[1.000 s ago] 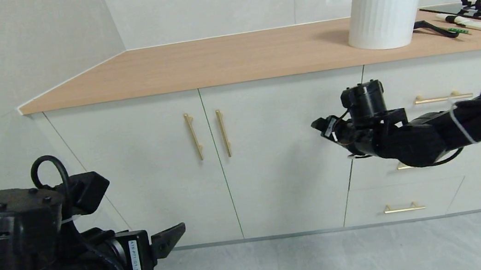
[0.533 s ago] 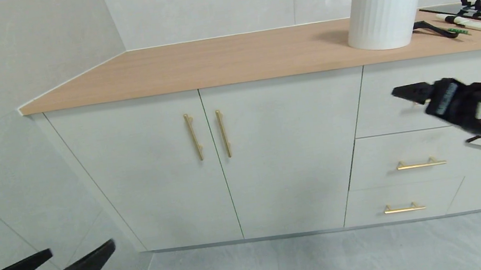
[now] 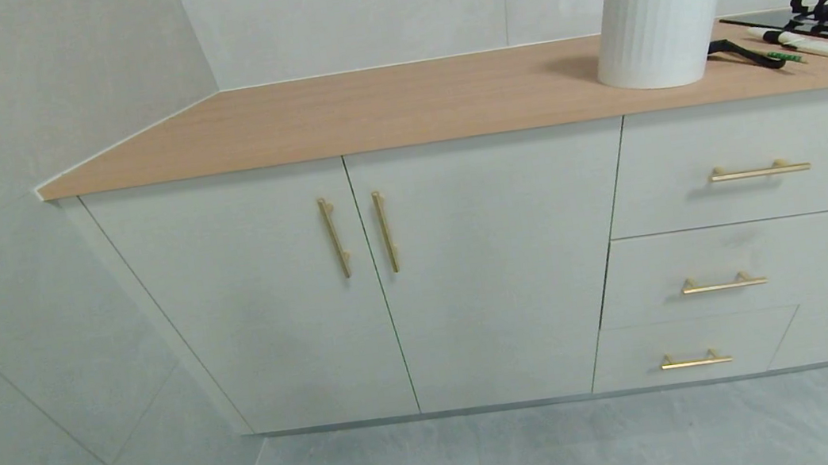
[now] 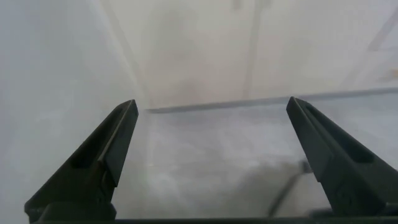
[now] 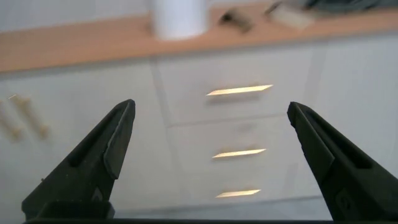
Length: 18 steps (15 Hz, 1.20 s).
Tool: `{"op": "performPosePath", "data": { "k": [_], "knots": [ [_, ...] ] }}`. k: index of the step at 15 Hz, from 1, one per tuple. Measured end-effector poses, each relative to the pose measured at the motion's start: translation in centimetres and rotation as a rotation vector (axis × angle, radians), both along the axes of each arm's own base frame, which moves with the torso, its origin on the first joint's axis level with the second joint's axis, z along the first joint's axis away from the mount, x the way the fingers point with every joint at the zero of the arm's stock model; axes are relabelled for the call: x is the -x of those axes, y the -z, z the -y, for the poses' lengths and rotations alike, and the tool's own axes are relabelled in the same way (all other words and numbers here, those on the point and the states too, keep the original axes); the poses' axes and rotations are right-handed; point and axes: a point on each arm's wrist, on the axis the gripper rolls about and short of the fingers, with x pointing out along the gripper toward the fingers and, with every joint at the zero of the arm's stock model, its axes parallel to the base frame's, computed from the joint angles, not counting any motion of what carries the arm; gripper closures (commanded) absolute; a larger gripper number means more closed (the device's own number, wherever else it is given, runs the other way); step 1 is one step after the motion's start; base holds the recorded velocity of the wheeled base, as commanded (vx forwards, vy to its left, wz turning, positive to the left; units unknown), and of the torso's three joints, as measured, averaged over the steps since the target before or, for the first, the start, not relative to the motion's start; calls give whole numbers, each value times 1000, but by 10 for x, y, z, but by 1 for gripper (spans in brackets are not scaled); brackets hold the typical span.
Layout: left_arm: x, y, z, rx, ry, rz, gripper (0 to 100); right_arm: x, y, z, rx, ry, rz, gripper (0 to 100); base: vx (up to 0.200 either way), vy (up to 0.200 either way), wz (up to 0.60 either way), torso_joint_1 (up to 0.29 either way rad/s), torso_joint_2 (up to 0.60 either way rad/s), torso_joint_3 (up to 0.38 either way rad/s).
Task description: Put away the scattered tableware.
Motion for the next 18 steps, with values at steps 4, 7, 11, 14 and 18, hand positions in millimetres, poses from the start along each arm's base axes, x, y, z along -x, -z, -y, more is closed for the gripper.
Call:
{"op": "performPosePath", "data": {
  "k": [4, 7, 11, 14, 18],
  "knots": [
    [14, 16, -1, 39, -264, 91, 0, 63, 46, 6, 101, 166, 59, 0, 0, 0, 0, 0, 0, 0],
    [10, 34, 3, 33, -374, 109, 0, 62, 90, 4, 100, 232, 61, 0, 0, 0, 0, 0, 0, 0],
    [-1, 65, 8, 22, -355, 214, 0, 42, 142, 1, 104, 112, -30, 0, 0, 0, 0, 0, 0, 0],
    [-4, 74, 14, 43, -83, 198, 0, 38, 161, -4, 122, -83, -160, 0, 0, 0, 0, 0, 0, 0],
    [-5, 79, 16, 86, -16, 172, 0, 38, 164, -6, 173, -200, -178, 0, 0, 0, 0, 0, 0, 0]
  ]
}}
